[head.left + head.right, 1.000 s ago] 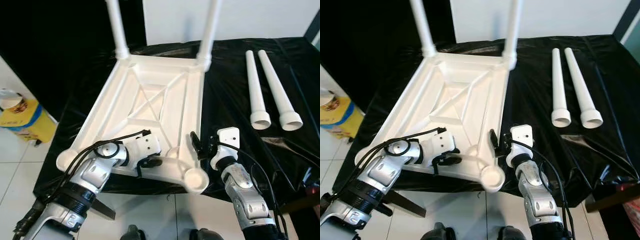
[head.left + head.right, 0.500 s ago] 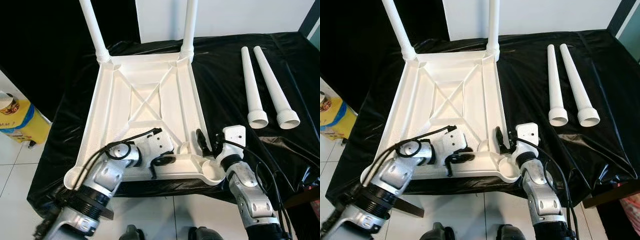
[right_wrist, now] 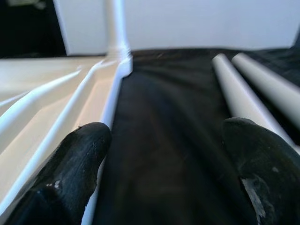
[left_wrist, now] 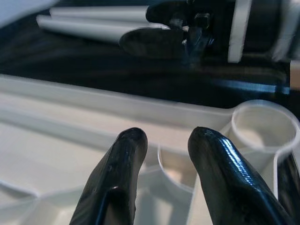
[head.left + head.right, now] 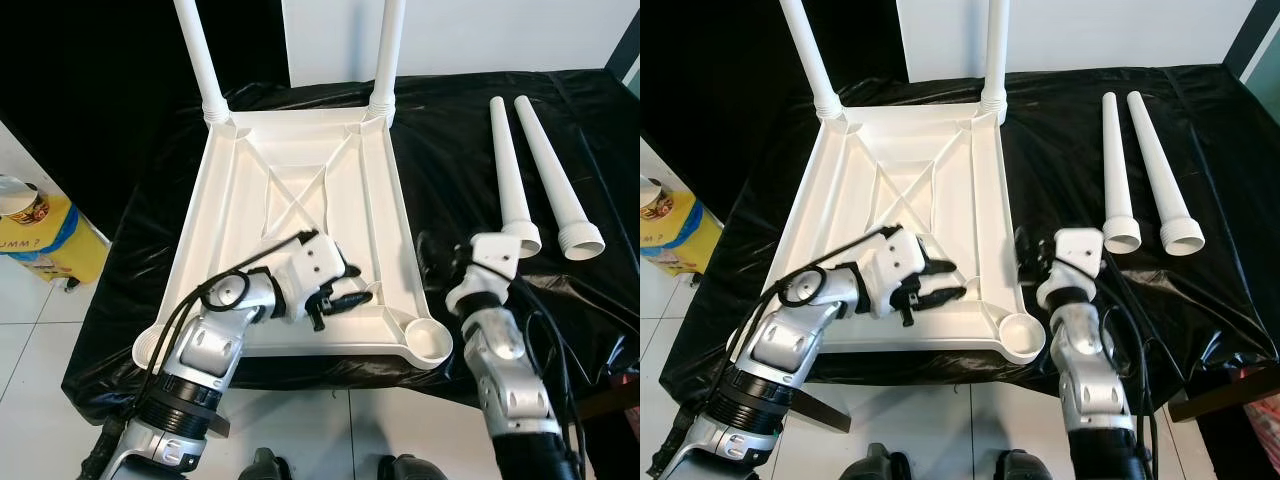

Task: Building children table

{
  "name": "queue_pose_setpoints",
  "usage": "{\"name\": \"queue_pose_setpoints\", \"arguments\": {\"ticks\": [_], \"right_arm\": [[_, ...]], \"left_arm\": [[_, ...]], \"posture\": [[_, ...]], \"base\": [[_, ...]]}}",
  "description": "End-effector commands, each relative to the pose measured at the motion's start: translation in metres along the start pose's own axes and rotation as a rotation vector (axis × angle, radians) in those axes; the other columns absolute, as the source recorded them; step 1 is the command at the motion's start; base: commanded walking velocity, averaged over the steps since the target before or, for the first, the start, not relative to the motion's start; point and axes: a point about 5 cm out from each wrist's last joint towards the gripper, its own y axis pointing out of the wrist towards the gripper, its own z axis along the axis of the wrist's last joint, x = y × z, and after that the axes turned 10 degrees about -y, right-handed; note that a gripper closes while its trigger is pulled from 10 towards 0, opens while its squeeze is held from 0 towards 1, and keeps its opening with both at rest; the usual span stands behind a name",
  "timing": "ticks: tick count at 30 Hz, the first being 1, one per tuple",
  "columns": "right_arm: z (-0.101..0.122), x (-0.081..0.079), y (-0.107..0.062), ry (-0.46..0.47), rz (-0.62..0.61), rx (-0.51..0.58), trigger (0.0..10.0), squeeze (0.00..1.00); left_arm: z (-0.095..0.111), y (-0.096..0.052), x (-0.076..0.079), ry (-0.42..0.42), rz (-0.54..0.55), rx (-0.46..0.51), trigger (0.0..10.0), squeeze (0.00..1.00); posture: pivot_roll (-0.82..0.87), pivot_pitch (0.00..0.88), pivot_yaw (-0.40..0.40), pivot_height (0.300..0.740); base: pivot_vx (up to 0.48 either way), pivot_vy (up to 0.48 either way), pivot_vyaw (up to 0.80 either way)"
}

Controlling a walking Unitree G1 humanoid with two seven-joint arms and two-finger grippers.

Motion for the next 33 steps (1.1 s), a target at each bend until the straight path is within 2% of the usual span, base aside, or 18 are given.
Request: {"name": "queue_pose_setpoints", "arguments": {"ticks": [1, 5, 8, 9, 10, 16, 17, 18, 19, 20, 31, 33], "right_arm": [[-0.005, 0.006, 0.001, -0.012, -0.040, -0.025, 10.0, 0.00], [-0.005, 0.017, 0.009, -0.033, -0.117, -0.034, 10.0, 0.00], [-0.008, 0.025, 0.014, -0.050, -0.174, -0.062, 10.0, 0.00], [-0.009, 0.031, 0.016, -0.063, -0.206, -0.069, 10.0, 1.00], [-0.010, 0.039, 0.019, -0.085, -0.250, -0.079, 10.0, 1.00], [-0.012, 0.054, 0.024, -0.117, -0.321, -0.098, 10.0, 1.00], [-0.013, 0.058, 0.026, -0.114, -0.334, -0.111, 10.0, 0.79], [-0.015, 0.062, 0.028, -0.121, -0.356, -0.123, 10.0, 0.23], [-0.015, 0.062, 0.028, -0.121, -0.356, -0.123, 10.0, 0.23], [-0.017, 0.065, 0.029, -0.120, -0.368, -0.138, 10.0, 0.00], [-0.032, 0.067, 0.030, -0.082, -0.377, -0.207, 10.0, 0.00], [-0.039, 0.064, 0.032, -0.049, -0.354, -0.239, 10.0, 0.00]], "left_arm": [[0.003, -0.005, -0.011, -0.005, 0.219, 0.063, 10.0, 0.00], [0.009, -0.008, -0.014, 0.013, 0.257, 0.102, 10.0, 0.00], [0.015, -0.009, -0.015, -0.005, 0.272, 0.133, 10.0, 0.00], [0.018, -0.010, -0.015, -0.008, 0.271, 0.151, 10.0, 0.00], [0.020, -0.010, -0.014, -0.009, 0.266, 0.167, 10.0, 0.00], [0.022, -0.010, -0.011, -0.017, 0.253, 0.182, 10.0, 0.00], [0.022, -0.009, -0.011, -0.021, 0.250, 0.182, 10.0, 0.00], [0.022, -0.009, -0.010, -0.023, 0.248, 0.185, 10.0, 0.00], [0.022, -0.009, -0.010, -0.023, 0.248, 0.185, 10.0, 0.00], [0.023, -0.008, -0.009, -0.030, 0.243, 0.191, 10.0, 0.00], [0.021, -0.009, -0.003, -0.046, 0.234, 0.184, 10.0, 0.00], [0.020, -0.012, -0.002, -0.046, 0.241, 0.172, 10.0, 0.00]], "posture": [[0.00, 0.117, 0.009, 0.740], [0.00, 0.113, 0.008, 0.740], [0.00, 0.115, 0.010, 0.740], [0.00, 0.116, 0.011, 0.740], [0.00, 0.122, 0.015, 0.740], [0.00, 0.121, 0.022, 0.740], [0.00, 0.120, 0.025, 0.740], [0.00, 0.121, 0.026, 0.740], [0.00, 0.121, 0.026, 0.740], [0.00, 0.113, 0.032, 0.740], [0.02, 0.120, 0.051, 0.740], [0.03, 0.134, 0.058, 0.740]], "base": [[0.000, 0.000, 0.00], [0.000, 0.000, 0.00], [0.000, 0.000, 0.00], [0.000, 0.000, 0.00], [0.000, 0.000, 0.00], [0.000, 0.000, 0.00], [0.000, 0.000, 0.00], [0.000, 0.000, 0.00], [0.000, 0.000, 0.00], [0.000, 0.000, 0.00], [0.000, 0.000, 0.00], [0.000, 0.000, 0.00]]}}
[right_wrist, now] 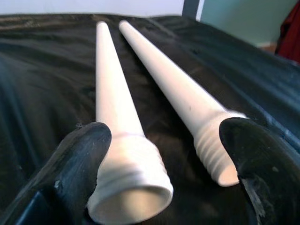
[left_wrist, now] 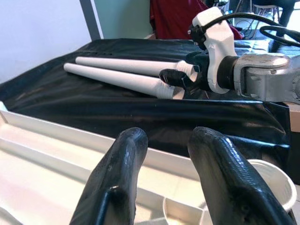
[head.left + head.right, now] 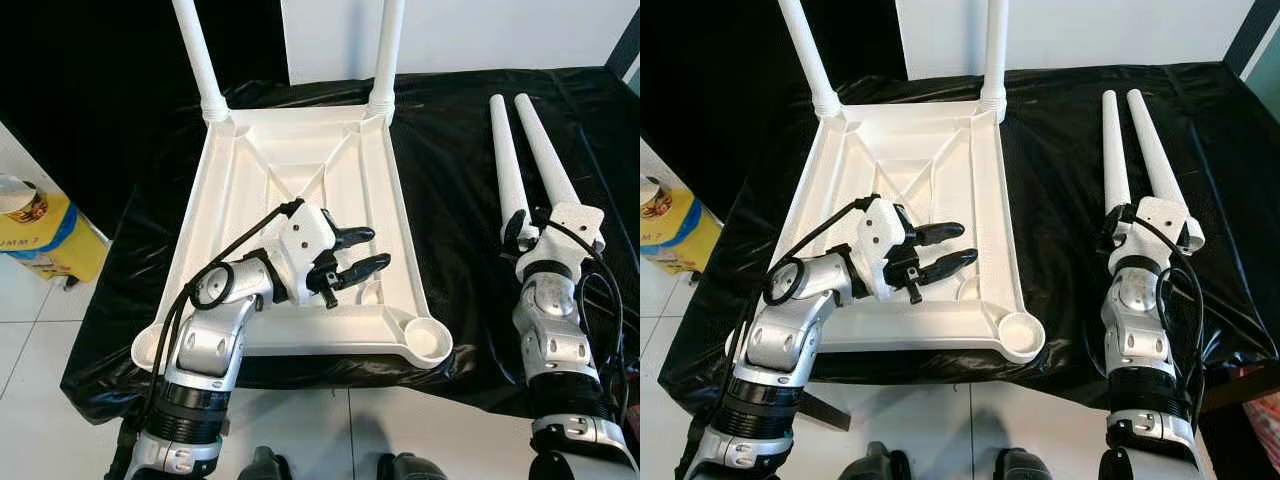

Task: Building children table

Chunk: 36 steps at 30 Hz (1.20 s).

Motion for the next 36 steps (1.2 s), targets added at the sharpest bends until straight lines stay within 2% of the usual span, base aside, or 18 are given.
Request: {"name": "queue_pose_setpoints", "arguments": {"ticks": [1, 17, 22, 26, 32, 33, 34, 35, 36], "right_arm": [[-0.006, -0.003, -0.001, 0.020, 0.014, -0.035, 10.0, 0.00], [0.001, -0.020, 0.024, 0.057, 0.140, -0.054, 10.0, 0.00], [0.003, -0.022, 0.028, 0.053, 0.158, -0.047, 10.0, 0.00], [0.006, -0.025, 0.035, 0.058, 0.195, -0.062, 10.0, 0.00], [0.006, -0.030, 0.037, 0.064, 0.233, -0.076, 10.0, 0.00], [0.007, -0.031, 0.038, 0.061, 0.246, -0.078, 4.6, 0.00], [0.007, -0.033, 0.038, 0.066, 0.255, -0.084, 4.6, 0.00], [0.008, -0.035, 0.038, 0.069, 0.263, -0.079, 2.0, 0.00], [0.008, -0.037, 0.038, 0.076, 0.274, -0.079, 0.0, 0.00]], "left_arm": [[0.000, -0.004, -0.009, -0.005, 0.195, 0.019, 10.0, 0.00], [0.003, -0.013, -0.007, -0.006, 0.221, -0.013, 10.0, 0.00], [0.003, -0.015, -0.006, -0.008, 0.229, -0.017, 10.0, 0.00], [0.005, -0.017, -0.008, -0.002, 0.247, -0.026, 10.0, 0.00], [0.005, -0.017, -0.009, -0.009, 0.254, -0.029, 10.0, 0.00], [0.006, -0.017, -0.010, -0.003, 0.259, -0.030, 10.0, 0.00], [0.007, -0.018, -0.011, -0.002, 0.266, -0.031, 10.0, 0.00], [0.008, -0.018, -0.013, -0.007, 0.275, -0.029, 10.0, 0.00], [0.008, -0.019, -0.014, -0.004, 0.283, -0.029, 10.0, 0.00]], "posture": [[0.03, 0.134, 0.058, 0.740], [0.08, 0.191, 0.073, 0.740], [0.09, 0.192, 0.073, 0.740], [0.10, 0.237, 0.069, 0.740], [0.10, 0.239, 0.064, 0.740], [0.10, 0.240, 0.058, 0.740], [0.10, 0.254, 0.060, 0.740], [0.11, 0.252, 0.061, 0.740], [0.13, 0.245, 0.055, 0.740]], "base": [[0.000, 0.000, 0.00], [0.000, 0.000, 0.00], [0.000, 0.000, 0.00], [0.000, 0.000, 0.00], [0.000, 0.000, 0.00], [0.000, 0.000, 0.00], [0.000, 0.000, 0.00], [0.000, 0.000, 0.00], [0.000, 0.000, 0.00]]}}
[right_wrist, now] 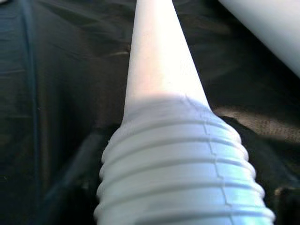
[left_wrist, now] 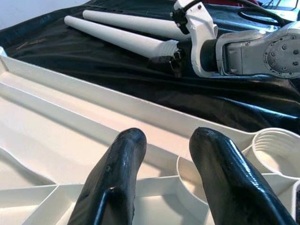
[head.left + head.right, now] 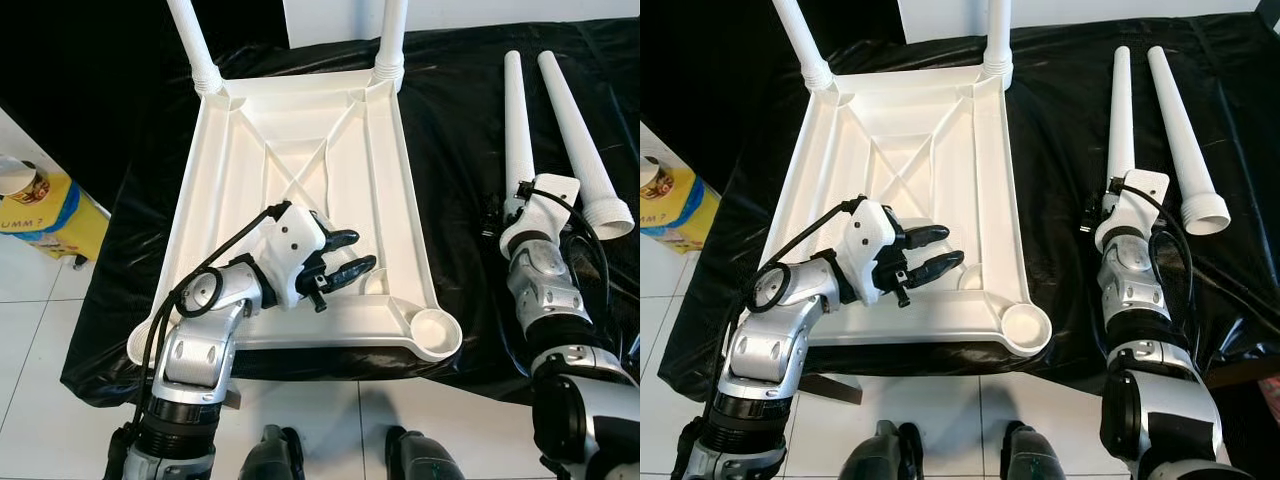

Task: Building children table

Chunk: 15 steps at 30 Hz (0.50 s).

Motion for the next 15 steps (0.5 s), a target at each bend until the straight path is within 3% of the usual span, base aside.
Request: {"name": "queue_pose_setpoints", "arguments": {"ticks": [1, 10, 11, 15], "right_arm": [[-0.014, -0.006, -0.003, 0.013, 0.035, -0.054, 0.0, 0.00], [-0.013, -0.011, -0.001, 0.013, 0.065, -0.036, 0.0, 0.00], [-0.010, -0.011, -0.001, 0.021, 0.069, -0.016, 10.0, 0.00], [-0.003, -0.009, -0.002, 0.034, 0.074, 0.034, 10.0, 0.00]], "left_arm": [[0.002, -0.004, -0.012, -0.003, 0.204, 0.026, 10.0, 0.00], [0.005, -0.003, -0.016, -0.033, 0.241, 0.042, 10.0, 0.00], [0.007, -0.003, -0.017, -0.032, 0.254, 0.055, 10.0, 0.00], [0.010, -0.002, -0.021, -0.049, 0.291, 0.081, 10.0, 0.00]], "posture": [[0.13, 0.245, 0.055, 0.740], [0.12, 0.233, 0.027, 0.740], [0.12, 0.221, 0.016, 0.740], [0.11, 0.193, 0.003, 0.740]], "base": [[0.000, 0.000, 0.00], [0.000, 0.000, 0.00], [0.000, 0.000, 0.00], [0.000, 0.000, 0.00]]}}
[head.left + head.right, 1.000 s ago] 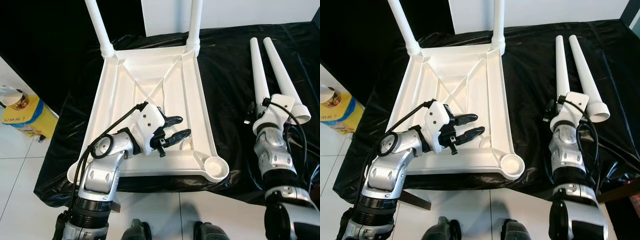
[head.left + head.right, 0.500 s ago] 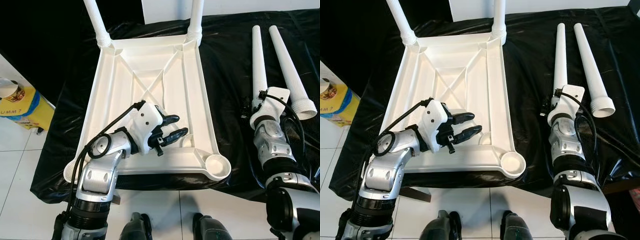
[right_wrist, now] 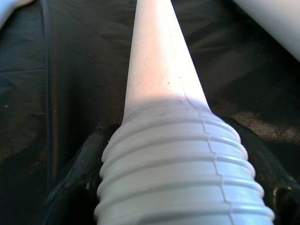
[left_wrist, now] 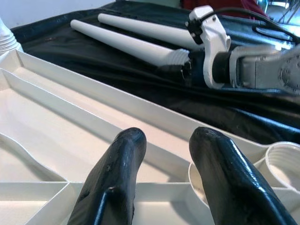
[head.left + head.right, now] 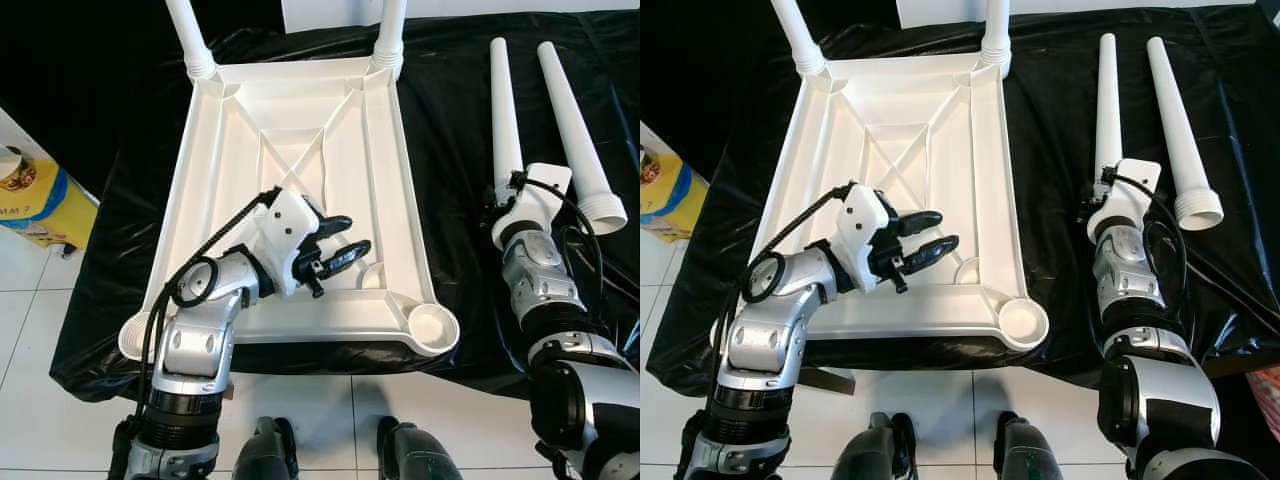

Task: Building children table

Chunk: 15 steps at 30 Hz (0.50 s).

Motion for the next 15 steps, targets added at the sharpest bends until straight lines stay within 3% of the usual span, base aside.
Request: {"name": "queue_pose_setpoints", "arguments": {"ticks": [1, 14, 15], "right_arm": [[-0.004, -0.003, -0.003, 0.006, 0.017, 0.013, 10.0, 0.00], [0.011, -0.010, -0.005, 0.001, 0.062, 0.105, 10.0, 0.00], [0.013, -0.009, -0.006, 0.003, 0.063, 0.117, 4.7, 0.00]], "left_arm": [[0.002, -0.002, -0.016, -0.017, 0.262, 0.047, 10.0, 0.00], [0.010, 0.010, -0.035, -0.099, 0.272, 0.086, 10.0, 0.00], [0.011, 0.011, -0.038, -0.121, 0.255, 0.096, 10.0, 0.00]], "posture": [[0.11, 0.190, 0.002, 0.740], [0.05, 0.115, -0.007, 0.740], [0.04, 0.109, -0.005, 0.740]], "base": [[0.000, 0.000, 0.00], [0.000, 0.000, 0.00], [0.000, 0.000, 0.00]]}}
